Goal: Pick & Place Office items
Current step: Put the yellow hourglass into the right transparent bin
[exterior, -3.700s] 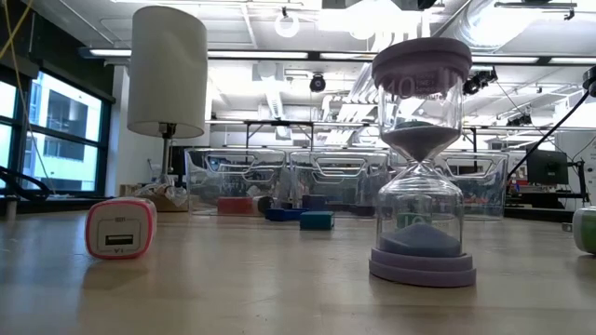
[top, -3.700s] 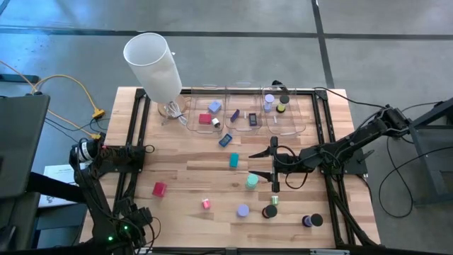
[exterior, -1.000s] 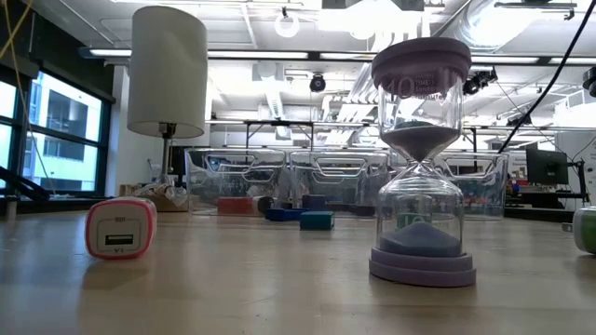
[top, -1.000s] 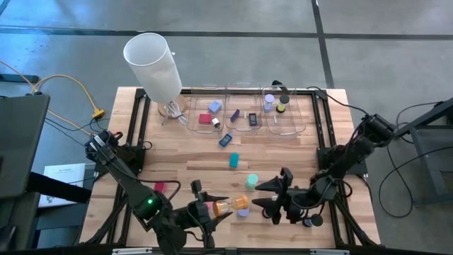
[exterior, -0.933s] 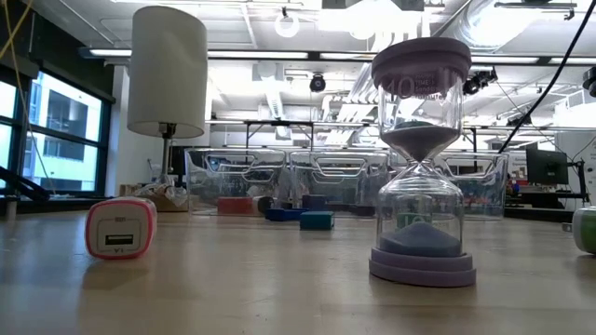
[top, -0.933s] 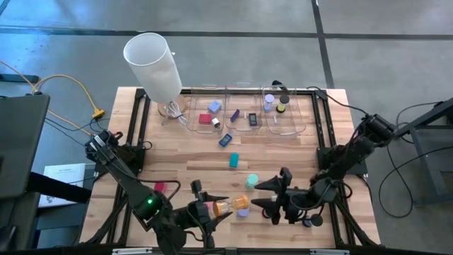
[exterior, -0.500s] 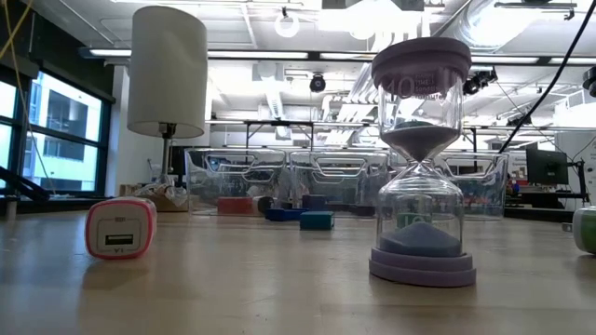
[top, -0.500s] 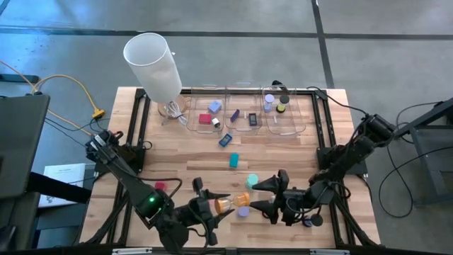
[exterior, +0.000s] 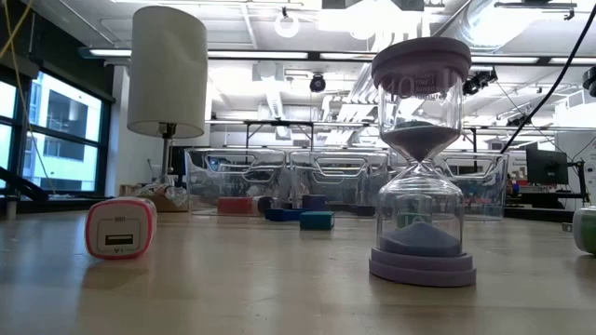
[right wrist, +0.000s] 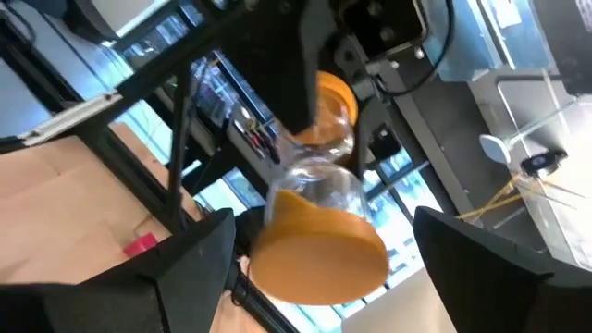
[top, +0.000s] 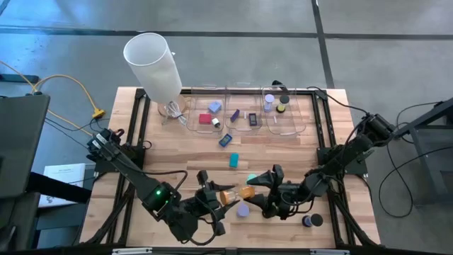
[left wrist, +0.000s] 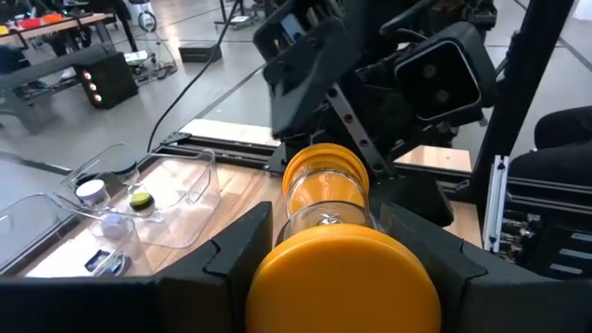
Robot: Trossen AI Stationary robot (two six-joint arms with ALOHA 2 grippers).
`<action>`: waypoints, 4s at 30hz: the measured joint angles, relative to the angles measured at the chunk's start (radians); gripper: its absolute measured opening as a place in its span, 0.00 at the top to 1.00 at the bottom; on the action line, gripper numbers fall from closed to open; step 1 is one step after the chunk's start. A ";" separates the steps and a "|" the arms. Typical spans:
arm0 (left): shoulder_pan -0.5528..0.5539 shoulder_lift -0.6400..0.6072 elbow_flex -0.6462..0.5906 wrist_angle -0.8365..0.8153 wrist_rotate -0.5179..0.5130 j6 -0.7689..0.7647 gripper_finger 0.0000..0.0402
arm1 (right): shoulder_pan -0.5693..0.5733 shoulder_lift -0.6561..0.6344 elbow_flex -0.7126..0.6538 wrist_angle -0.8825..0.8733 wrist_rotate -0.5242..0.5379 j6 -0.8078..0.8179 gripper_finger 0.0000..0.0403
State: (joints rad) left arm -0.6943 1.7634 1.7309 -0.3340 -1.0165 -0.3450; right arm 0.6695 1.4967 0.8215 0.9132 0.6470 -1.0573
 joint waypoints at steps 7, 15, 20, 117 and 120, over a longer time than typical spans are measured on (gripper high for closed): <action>0.006 0.000 0.000 0.000 0.000 -0.008 0.56 | -0.033 0.000 0.000 0.004 -0.043 -0.064 0.20; 0.005 0.000 0.000 0.006 0.000 -0.015 0.56 | -0.044 0.000 0.000 0.003 -0.084 -0.098 0.32; 0.006 0.000 0.000 0.008 -0.003 -0.022 0.56 | -0.044 0.000 0.000 0.002 -0.092 -0.133 0.42; -0.152 -0.095 0.000 -0.055 -0.189 0.208 0.46 | -0.792 -0.404 0.333 -1.949 -0.332 1.478 0.52; -0.152 -0.095 0.000 -0.055 -0.189 0.208 0.46 | -0.919 -0.383 0.337 -1.949 -0.442 1.433 0.51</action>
State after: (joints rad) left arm -0.8463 1.6688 1.7309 -0.3893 -1.2050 -0.1371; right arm -0.2495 1.1138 1.1584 -1.0360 0.2053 0.3759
